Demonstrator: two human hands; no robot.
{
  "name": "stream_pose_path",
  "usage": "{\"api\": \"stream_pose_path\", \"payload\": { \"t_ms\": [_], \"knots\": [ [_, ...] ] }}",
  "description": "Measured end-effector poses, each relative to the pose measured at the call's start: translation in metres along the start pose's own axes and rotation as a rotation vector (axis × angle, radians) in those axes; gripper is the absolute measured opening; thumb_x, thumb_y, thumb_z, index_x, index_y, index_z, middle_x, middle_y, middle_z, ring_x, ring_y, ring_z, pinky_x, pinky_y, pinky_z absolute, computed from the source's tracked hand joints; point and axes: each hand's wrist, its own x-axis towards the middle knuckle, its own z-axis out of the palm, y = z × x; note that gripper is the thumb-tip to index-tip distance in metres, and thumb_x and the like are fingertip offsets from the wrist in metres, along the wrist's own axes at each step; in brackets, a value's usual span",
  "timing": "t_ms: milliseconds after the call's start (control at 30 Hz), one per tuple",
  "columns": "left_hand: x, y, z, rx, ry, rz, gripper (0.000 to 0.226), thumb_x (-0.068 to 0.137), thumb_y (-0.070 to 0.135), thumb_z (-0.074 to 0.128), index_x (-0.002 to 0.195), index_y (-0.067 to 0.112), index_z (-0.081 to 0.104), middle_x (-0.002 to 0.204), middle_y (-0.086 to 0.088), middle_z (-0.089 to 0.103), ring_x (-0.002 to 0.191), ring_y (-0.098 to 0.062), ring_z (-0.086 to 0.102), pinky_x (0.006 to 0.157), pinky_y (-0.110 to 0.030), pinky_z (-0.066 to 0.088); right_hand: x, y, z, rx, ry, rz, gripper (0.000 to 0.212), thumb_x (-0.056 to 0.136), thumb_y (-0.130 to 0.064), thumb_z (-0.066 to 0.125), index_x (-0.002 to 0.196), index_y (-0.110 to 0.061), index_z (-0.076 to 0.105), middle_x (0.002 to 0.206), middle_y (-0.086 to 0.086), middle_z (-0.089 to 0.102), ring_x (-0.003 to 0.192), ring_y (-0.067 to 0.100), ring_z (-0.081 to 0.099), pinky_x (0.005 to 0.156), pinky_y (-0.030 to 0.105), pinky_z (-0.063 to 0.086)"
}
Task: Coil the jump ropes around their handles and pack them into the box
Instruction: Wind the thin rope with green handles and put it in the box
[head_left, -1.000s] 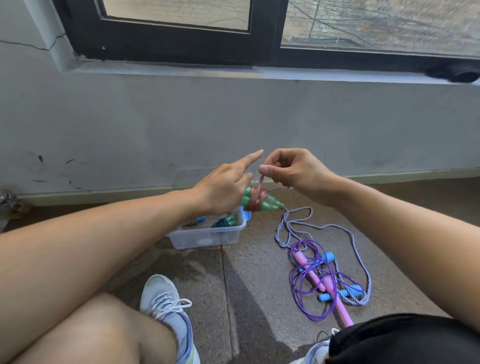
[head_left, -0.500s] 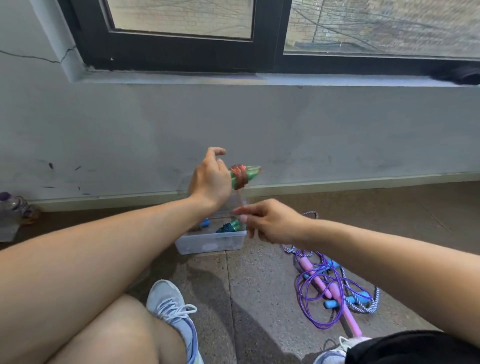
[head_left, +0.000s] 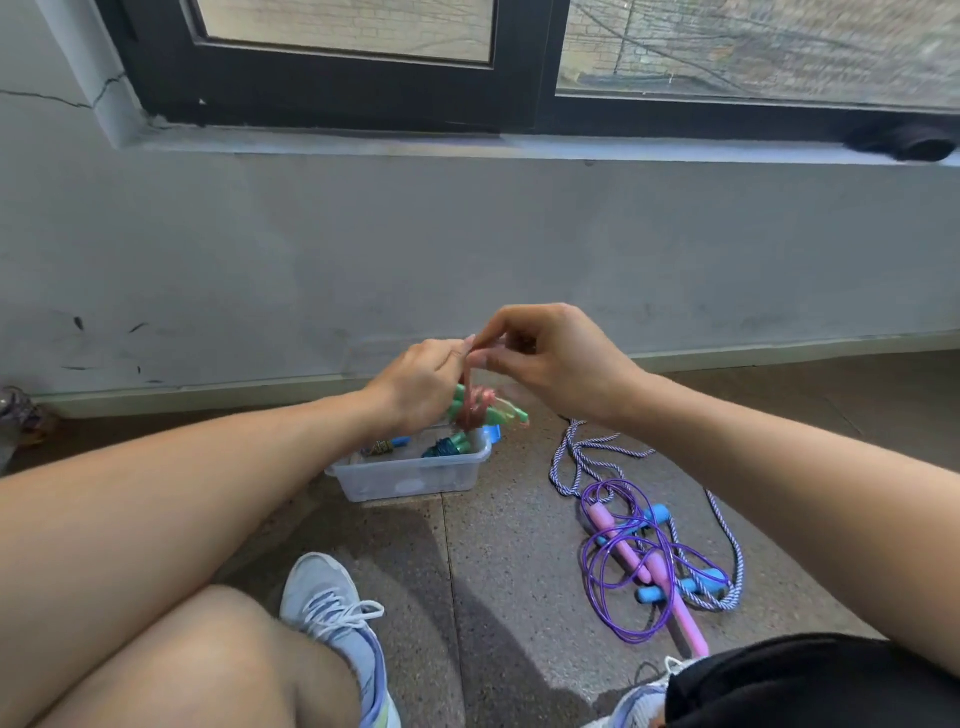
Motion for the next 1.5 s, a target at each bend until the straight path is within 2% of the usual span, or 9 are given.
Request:
{"api": "stream_pose_path", "payload": {
  "t_ms": [133,267,500,733,900,1133,1300,1400,1500],
  "knots": [
    [0.003,0.017,0.000,-0.192,0.069,0.007,0.058,0.108,0.044,0.027,0.068,0.011,0.055,0.062,0.003,0.055,0.062,-0.011,0.051,0.069,-0.034,0.040,0.003,0.017,-0.005,0.471,0.069,0.260,0.016,0.077,-0.015,0.084,0.084,-0.009,0.072,0.072,0.004,0.062,0.066,0.010,0.053,0.065,0.016,0.046],
    [0.004,0.025,-0.002,-0.225,0.190,0.025,0.054,0.108,0.040,0.030,0.065,0.015,0.051,0.055,0.007,0.044,0.051,-0.001,0.042,0.059,-0.025,0.036,-0.002,0.025,0.001,0.630,0.012,0.458,0.009,0.086,-0.020,0.075,0.087,-0.012,0.072,0.064,-0.001,0.062,0.048,0.003,0.047,0.046,0.014,0.033],
    [0.009,0.018,0.007,-0.385,0.269,-0.058,0.028,0.106,0.032,0.040,0.098,0.020,0.064,0.074,-0.003,0.058,0.073,-0.027,0.058,0.073,-0.040,0.047,-0.010,0.034,0.027,0.698,-0.027,0.550,0.036,0.098,-0.007,0.057,0.065,-0.019,0.069,0.056,-0.007,0.054,0.049,0.009,0.031,0.042,0.019,0.023],
    [0.014,0.011,0.011,-0.158,0.428,-0.194,0.032,0.107,0.033,0.034,0.126,0.022,0.058,0.108,0.004,0.061,0.108,-0.021,0.056,0.087,-0.032,0.042,-0.022,0.009,0.045,-0.018,-0.285,0.346,0.025,0.103,-0.018,0.049,0.085,-0.017,0.067,0.058,-0.011,0.062,0.046,-0.001,0.049,0.045,0.014,0.035],
    [0.010,-0.003,0.002,0.198,0.382,-0.182,0.035,0.107,0.034,0.029,0.133,0.025,0.050,0.105,-0.012,0.069,0.101,-0.037,0.061,0.075,-0.040,0.043,-0.027,-0.024,0.053,-0.035,-0.530,0.332,0.025,0.103,-0.014,0.046,0.114,-0.004,0.066,0.077,0.003,0.071,0.036,-0.004,0.051,0.041,0.012,0.040],
    [-0.002,-0.008,-0.006,0.264,0.013,0.101,0.038,0.107,0.044,0.026,0.136,0.032,0.048,0.057,0.007,0.050,0.070,-0.024,0.058,0.067,-0.036,0.035,-0.006,-0.029,-0.003,-0.422,-0.223,0.239,0.025,0.074,-0.059,0.073,0.063,-0.037,0.070,0.060,-0.010,0.065,0.061,0.007,0.059,0.059,0.026,0.048],
    [-0.007,0.005,-0.003,0.017,-0.014,0.168,0.074,0.090,0.078,0.012,0.150,0.041,0.034,0.108,-0.005,0.074,0.105,-0.017,0.066,0.093,-0.034,0.046,-0.001,-0.001,-0.021,0.150,-0.140,0.289,0.027,0.067,-0.037,0.090,0.076,-0.017,0.075,0.053,-0.012,0.056,0.050,0.003,0.044,0.051,0.019,0.036],
    [-0.013,0.022,-0.001,-0.090,-0.019,0.215,0.083,0.080,0.079,0.044,0.151,0.037,0.033,0.066,0.003,0.072,0.063,-0.009,0.067,0.066,-0.022,0.049,-0.009,0.022,-0.020,0.559,-0.119,0.466,0.027,0.069,-0.030,0.083,0.086,-0.012,0.075,0.059,-0.005,0.053,0.055,0.009,0.040,0.055,0.023,0.033],
    [-0.017,0.029,0.006,-0.204,0.057,0.226,0.060,0.083,0.048,0.073,0.138,0.034,0.054,0.062,0.003,0.073,0.057,-0.007,0.069,0.064,-0.024,0.053,-0.014,0.035,-0.015,0.863,-0.168,0.566,0.019,0.078,-0.024,0.074,0.091,-0.011,0.073,0.081,0.007,0.065,0.069,0.014,0.054,0.066,0.025,0.044]
  ]
}}
